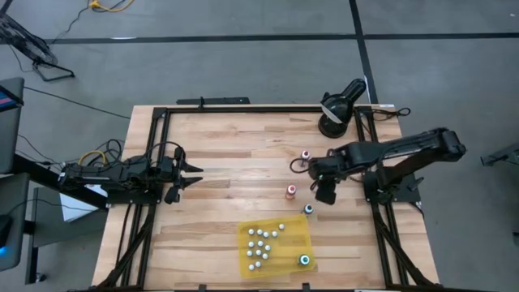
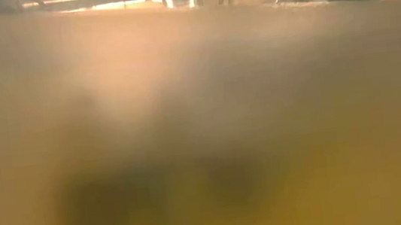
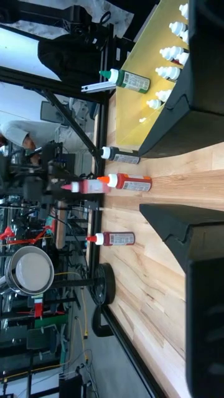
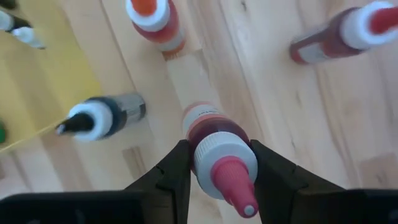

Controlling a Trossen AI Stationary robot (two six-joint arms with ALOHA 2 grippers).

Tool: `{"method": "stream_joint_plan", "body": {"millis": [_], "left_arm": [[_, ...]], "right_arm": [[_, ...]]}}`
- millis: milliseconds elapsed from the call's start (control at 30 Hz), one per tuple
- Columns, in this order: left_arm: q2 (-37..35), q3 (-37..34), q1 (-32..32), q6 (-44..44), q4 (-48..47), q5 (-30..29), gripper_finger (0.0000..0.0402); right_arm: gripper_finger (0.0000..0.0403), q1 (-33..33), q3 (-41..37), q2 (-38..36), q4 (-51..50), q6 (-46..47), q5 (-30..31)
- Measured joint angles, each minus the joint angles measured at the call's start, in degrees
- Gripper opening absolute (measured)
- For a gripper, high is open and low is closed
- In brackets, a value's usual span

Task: Pick & Place food coloring
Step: Put the big pink food coloring bottle in the yellow bin

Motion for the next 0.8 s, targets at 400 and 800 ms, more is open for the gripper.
{"method": "stream_joint_plan", "body": {"millis": [400, 800], "left_arm": [[-0.01, 0.0, 0.01, 0.02, -0.01, 0.0, 0.0121], [-0.02, 0.0, 0.02, 0.0, -0.01, 0.0, 0.0121]], "right_arm": [[0.012, 4.28, 13.42, -4.43, -18.92, 0.26, -1.22], [0.0119, 16.51, 16.54, -4.02, -16.0, 8.0, -8.34]]}}
